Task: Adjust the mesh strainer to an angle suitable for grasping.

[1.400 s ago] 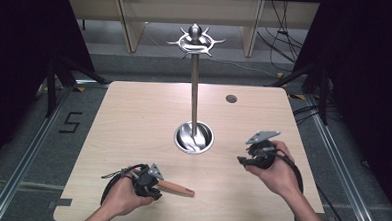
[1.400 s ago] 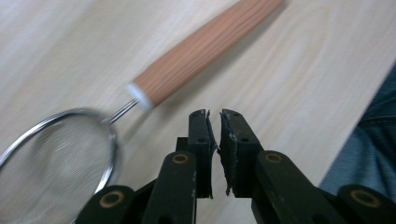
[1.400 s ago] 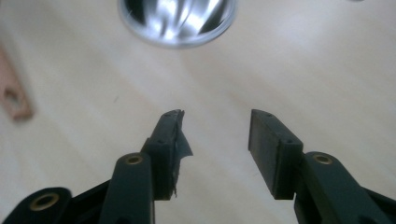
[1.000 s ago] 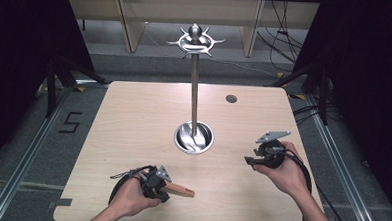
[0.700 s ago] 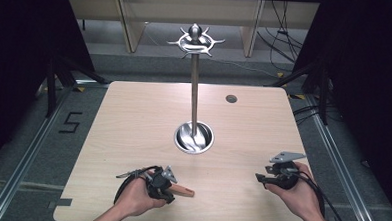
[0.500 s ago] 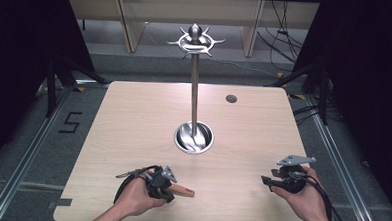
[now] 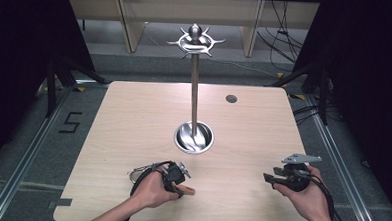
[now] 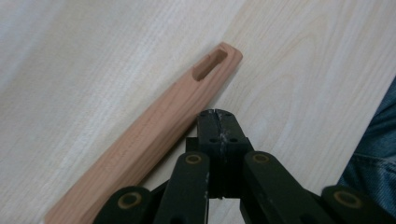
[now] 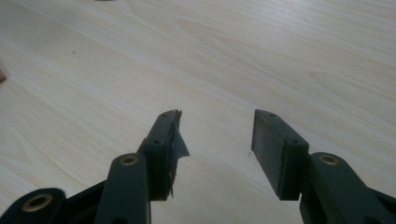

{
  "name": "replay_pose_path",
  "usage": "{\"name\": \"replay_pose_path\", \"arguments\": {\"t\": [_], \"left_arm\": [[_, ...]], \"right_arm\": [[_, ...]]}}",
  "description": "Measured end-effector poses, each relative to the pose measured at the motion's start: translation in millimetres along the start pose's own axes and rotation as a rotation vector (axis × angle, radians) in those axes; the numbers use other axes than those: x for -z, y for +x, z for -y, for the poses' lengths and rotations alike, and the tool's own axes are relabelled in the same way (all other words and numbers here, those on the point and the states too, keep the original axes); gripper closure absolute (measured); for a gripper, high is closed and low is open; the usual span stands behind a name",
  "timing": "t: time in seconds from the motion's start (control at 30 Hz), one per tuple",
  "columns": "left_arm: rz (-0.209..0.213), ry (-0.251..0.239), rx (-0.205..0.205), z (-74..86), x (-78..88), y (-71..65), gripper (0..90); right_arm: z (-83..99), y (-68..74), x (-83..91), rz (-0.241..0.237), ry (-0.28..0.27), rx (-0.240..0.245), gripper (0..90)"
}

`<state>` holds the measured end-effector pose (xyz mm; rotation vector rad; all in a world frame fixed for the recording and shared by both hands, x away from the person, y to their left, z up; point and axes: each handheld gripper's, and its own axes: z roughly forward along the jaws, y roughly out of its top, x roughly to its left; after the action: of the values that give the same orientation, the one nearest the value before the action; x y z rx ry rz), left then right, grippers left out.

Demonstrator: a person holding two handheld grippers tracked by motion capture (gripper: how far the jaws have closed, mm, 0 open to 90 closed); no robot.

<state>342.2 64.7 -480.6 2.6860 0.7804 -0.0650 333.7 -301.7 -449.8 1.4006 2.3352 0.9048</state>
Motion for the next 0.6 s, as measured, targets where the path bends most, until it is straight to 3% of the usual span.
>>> {"name": "replay_pose_path", "arguments": {"t": [0.07, 0.1, 0.13, 0.17, 0.2, 0.27, 0.3, 0.33, 0.37, 0.4, 0.43, 0.47, 0.53, 0.57, 0.6], "left_arm": [[-0.002, 0.007, 0.001, -0.7, -1.4, -0.4, 89.3], [-0.011, 0.002, 0.008, -2.4, -1.9, 0.7, 89.3], [-0.018, 0.002, 0.009, -3.4, -2.1, 2.0, 89.3], [-0.023, 0.003, 0.016, -4.8, -2.2, 3.4, 89.3], [-0.027, 0.002, 0.031, -6.3, -2.5, 4.6, 89.2], [-0.044, -0.011, 0.048, -9.9, -2.9, 8.5, 89.2], [-0.053, -0.010, 0.057, -11.7, -2.4, 10.6, 89.1], [-0.060, -0.014, 0.068, -13.6, -2.1, 12.6, 89.2], [-0.065, -0.013, 0.076, -15.9, -1.2, 15.4, 89.2], [-0.072, -0.022, 0.088, -18.3, -1.1, 18.3, 89.2], [-0.073, -0.068, 0.155, -21.0, -3.9, 17.8, 89.1], [-0.080, -0.069, 0.164, -23.7, -4.1, 21.6, 89.2], [-0.093, -0.086, 0.188, -28.8, -5.4, 28.1, 89.2], [-0.102, -0.086, 0.185, -31.1, -5.5, 31.7, 89.2], [-0.106, -0.088, 0.189, -32.8, -6.1, 34.4, 89.2]], "right_arm": [[-0.4, 2.6, 1.8, 0.009, 0.023, -0.023, 52.6], [2.0, -0.3, -1.1, 0.007, 0.007, 0.025, 52.7], [2.0, -0.2, -2.4, 0.003, -0.007, 0.021, 52.7], [1.0, 2.7, -0.4, 0.000, 0.022, -0.028, 52.7], [0.9, 1.4, -1.0, 0.001, 0.023, -0.006, 52.6], [1.0, 4.6, -1.8, 0.000, 0.016, -0.028, 52.6], [1.6, 4.1, -2.9, 0.001, 0.008, -0.002, 52.7], [0.5, 5.3, -1.7, 0.007, 0.030, -0.006, 52.7], [1.1, 4.1, -3.3, -0.005, 0.011, 0.010, 52.7], [2.2, 4.6, -4.6, -0.002, 0.004, 0.007, 52.7], [1.8, 5.7, -3.9, -0.003, 0.019, -0.018, 52.6], [3.2, 6.9, -7.5, -0.004, -0.014, -0.033, 52.5], [3.6, 3.0, -6.8, -0.002, 0.003, 0.022, 52.5], [2.9, 7.4, -4.0, -0.017, 0.042, -0.044, 52.5], [3.1, 7.9, -3.7, -0.019, 0.045, -0.049, 52.5]]}}
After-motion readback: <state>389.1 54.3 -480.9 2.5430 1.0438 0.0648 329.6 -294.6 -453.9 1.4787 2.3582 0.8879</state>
